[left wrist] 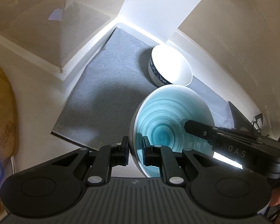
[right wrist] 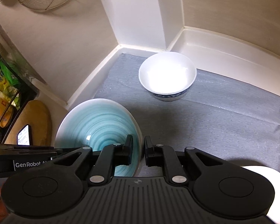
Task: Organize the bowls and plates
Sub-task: 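Lift the teal bowl with both grippers toward the cream bowl, then lower the teal bowl into the cream bowl and open both grippers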
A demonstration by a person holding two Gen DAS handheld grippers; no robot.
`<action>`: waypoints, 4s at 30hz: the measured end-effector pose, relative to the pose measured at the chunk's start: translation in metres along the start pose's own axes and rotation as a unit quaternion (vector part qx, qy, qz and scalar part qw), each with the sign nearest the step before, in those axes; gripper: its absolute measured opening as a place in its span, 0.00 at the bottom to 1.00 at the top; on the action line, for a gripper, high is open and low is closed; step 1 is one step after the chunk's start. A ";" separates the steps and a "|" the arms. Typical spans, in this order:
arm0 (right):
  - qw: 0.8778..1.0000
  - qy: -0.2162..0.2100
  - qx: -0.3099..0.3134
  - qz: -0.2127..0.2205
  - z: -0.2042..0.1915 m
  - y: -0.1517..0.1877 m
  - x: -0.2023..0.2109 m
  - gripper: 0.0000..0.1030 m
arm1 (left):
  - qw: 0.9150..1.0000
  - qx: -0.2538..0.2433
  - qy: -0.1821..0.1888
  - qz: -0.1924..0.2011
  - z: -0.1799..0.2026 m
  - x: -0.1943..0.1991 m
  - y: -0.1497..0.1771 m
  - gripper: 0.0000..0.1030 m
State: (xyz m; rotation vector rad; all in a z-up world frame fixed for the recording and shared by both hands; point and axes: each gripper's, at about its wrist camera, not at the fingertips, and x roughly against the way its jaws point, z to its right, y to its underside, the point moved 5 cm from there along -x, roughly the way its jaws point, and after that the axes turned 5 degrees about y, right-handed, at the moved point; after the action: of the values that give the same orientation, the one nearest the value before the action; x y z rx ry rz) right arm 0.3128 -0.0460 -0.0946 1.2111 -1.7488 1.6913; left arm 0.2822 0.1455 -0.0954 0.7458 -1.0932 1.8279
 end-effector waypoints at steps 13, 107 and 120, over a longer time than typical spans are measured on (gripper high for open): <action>0.999 -0.025 0.027 -0.018 -0.026 0.008 -0.003 0.14 | 1.000 0.023 -0.018 0.008 -0.020 0.020 0.014 0.14; 0.981 -0.084 0.030 -0.172 -0.026 0.043 -0.035 0.26 | 1.000 0.023 0.004 -0.015 -0.040 0.014 0.046 0.24; 0.977 -0.090 0.110 -0.158 -0.041 0.027 -0.020 0.60 | 1.000 0.027 0.000 -0.014 -0.044 0.010 0.041 0.25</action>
State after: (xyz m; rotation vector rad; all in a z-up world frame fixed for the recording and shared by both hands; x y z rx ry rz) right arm 0.2912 -0.0048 -0.1189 1.6884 -1.3948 1.6562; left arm 0.2384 0.1779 -0.1224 0.7883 -1.0310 1.8411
